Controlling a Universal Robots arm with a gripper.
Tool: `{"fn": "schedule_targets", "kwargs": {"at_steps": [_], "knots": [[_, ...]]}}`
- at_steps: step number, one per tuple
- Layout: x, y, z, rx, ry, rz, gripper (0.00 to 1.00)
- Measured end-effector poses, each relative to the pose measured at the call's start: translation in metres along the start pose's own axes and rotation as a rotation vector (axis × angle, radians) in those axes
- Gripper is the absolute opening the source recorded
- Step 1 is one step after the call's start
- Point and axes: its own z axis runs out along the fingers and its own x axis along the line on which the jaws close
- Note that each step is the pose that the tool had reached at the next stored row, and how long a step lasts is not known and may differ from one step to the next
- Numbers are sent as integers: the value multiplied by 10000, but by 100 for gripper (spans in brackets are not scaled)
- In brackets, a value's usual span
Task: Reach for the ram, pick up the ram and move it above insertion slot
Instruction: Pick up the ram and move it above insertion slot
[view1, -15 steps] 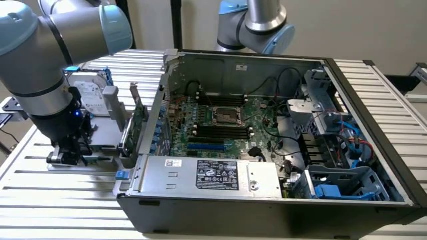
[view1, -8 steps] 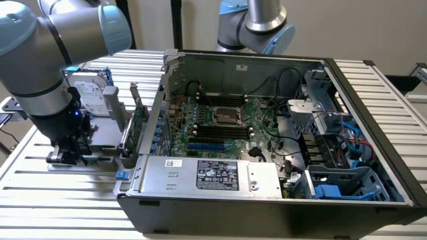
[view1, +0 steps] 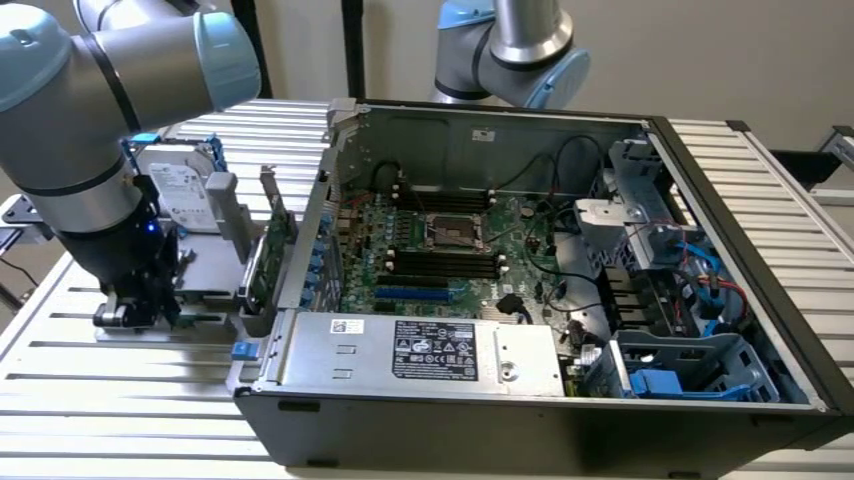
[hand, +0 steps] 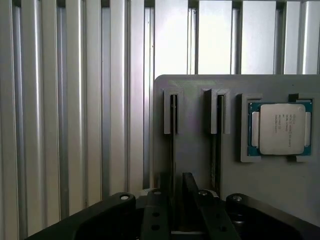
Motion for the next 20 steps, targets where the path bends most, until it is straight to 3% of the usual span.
{"fn": "schedule_targets", "kwargs": {"at_steps": [2,5,20], "knots": [[0,0,1,1,0,0,16],[0,0,1,1,-1,0,13],[7,0,1,-1,-21,453,13]]}}
